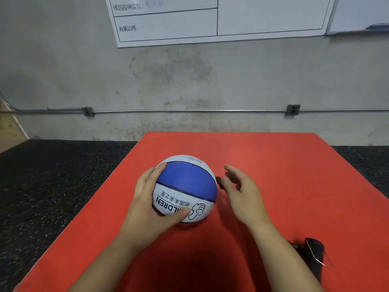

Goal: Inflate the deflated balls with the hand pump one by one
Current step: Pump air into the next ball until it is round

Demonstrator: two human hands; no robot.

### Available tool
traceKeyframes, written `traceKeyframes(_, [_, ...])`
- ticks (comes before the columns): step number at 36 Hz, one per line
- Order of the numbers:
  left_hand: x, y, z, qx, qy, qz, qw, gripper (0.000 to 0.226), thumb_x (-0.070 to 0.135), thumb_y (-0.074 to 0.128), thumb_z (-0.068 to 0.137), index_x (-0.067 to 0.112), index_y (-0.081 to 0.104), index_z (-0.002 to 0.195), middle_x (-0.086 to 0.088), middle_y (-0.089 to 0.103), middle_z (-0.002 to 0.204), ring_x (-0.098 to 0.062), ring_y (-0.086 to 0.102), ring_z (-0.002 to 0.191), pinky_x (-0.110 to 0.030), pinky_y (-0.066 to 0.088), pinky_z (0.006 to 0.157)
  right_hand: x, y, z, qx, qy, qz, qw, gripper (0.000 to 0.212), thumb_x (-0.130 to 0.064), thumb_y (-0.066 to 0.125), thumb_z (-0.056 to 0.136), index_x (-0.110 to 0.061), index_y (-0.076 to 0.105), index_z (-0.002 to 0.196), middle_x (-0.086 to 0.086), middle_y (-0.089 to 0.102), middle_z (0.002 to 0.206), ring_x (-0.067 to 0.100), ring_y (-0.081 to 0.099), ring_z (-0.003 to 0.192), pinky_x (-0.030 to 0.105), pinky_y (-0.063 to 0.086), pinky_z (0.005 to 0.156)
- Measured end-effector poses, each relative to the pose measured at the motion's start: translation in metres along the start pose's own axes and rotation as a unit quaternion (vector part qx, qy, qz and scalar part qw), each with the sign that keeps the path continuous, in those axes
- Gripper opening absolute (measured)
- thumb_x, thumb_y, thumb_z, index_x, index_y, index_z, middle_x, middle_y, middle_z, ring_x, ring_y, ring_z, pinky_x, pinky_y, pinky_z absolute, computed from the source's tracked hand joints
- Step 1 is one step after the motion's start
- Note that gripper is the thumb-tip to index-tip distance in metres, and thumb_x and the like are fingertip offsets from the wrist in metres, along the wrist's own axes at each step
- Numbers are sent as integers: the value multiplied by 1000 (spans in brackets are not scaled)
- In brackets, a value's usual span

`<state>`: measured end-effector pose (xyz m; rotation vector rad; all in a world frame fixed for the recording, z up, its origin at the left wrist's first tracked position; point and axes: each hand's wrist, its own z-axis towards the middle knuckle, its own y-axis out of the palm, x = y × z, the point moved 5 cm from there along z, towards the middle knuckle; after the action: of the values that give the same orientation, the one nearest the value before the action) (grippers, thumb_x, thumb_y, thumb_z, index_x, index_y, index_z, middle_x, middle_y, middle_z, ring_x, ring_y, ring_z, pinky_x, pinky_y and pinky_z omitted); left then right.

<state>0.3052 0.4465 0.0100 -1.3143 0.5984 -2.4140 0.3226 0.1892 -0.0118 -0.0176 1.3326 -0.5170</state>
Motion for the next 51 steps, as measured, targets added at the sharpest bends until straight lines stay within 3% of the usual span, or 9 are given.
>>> traceKeyframes(5, [-2, -9, -7, 25, -10, -19, 999, 108, 61, 88, 59, 46, 38, 153, 15, 38, 154, 3, 37, 145, -3, 30, 109, -20, 18, -21, -111, 30, 107, 988, 47, -50, 70, 97, -38, 61, 141, -19, 65, 137, 0, 62, 125, 40, 51, 112])
traceKeyframes(11, [4, -32, -22, 52, -26, -48, 997, 106, 62, 90, 59, 50, 40, 151, 25, 42, 150, 3, 38, 144, -22, 36, 113, -56, 37, -60, -189, 17, 154, 970, 90, -48, 86, 79, -43, 39, 156, -29, 53, 147, -15, 56, 125, 18, 49, 106])
traceKeyframes(18, [43, -83, -59, 96, -31, -127, 987, 78, 59, 70, 82, 37, 45, 153, 18, 45, 151, 5, 42, 141, -16, 42, 109, -105, 34, -101, -175, -31, 188, 966, 94, -39, 90, 74, -50, 41, 153, -35, 53, 143, -15, 56, 124, 15, 51, 98])
traceKeyframes(25, [64, -136, -124, 79, -60, -152, 983, 104, 67, 86, 69, 52, 33, 156, 30, 36, 157, 9, 38, 145, -39, 43, 120, -145, 50, -168, -196, -76, 180, 961, 97, -49, 90, 68, -49, 42, 153, -29, 51, 152, -4, 47, 141, 30, 47, 114])
traceKeyframes(30, [67, -185, -186, 61, -72, -121, 988, 106, 63, 90, 72, 53, 29, 159, 22, 39, 161, -4, 40, 149, -46, 41, 120, -169, 80, -225, -223, -92, 192, 951, 91, -35, 93, 73, -45, 47, 150, -31, 54, 147, -6, 50, 137, 19, 50, 105])
traceKeyframes(36, [69, -256, -266, 111, -84, -88, 986, 99, 63, 90, 72, 59, 34, 154, 23, 39, 159, -8, 43, 147, -47, 47, 115, -201, 132, -290, -279, -103, 193, 935, 94, -46, 91, 70, -44, 45, 152, -29, 51, 151, -4, 48, 140, 34, 49, 113])
traceKeyframes(41, [72, -319, -333, 176, -100, -55, 978, 96, 61, 88, 73, 56, 37, 154, 24, 40, 158, -4, 46, 143, -43, 51, 112, -243, 184, -342, -344, -120, 214, 906, 86, -25, 88, 78, -39, 45, 151, -16, 50, 154, -7, 56, 131, 20, 55, 94])
traceKeyframes(45, [74, -368, -389, 221, -115, -34, 968, 95, 58, 88, 74, 53, 38, 154, 22, 41, 158, -3, 48, 141, -39, 52, 110, -271, 233, -386, -399, -133, 228, 878, 87, -22, 87, 76, -38, 46, 151, -14, 53, 152, -4, 59, 129, 24, 57, 94])
traceKeyframes(51, [67, -434, -481, 268, -160, -10, 950, 97, 58, 89, 73, 52, 37, 155, 16, 42, 158, -5, 48, 142, -40, 52, 111, -295, 310, -460, -483, -110, 231, 838, 96, -49, 96, 67, -51, 47, 149, -13, 54, 153, 9, 60, 133, 40, 57, 101])
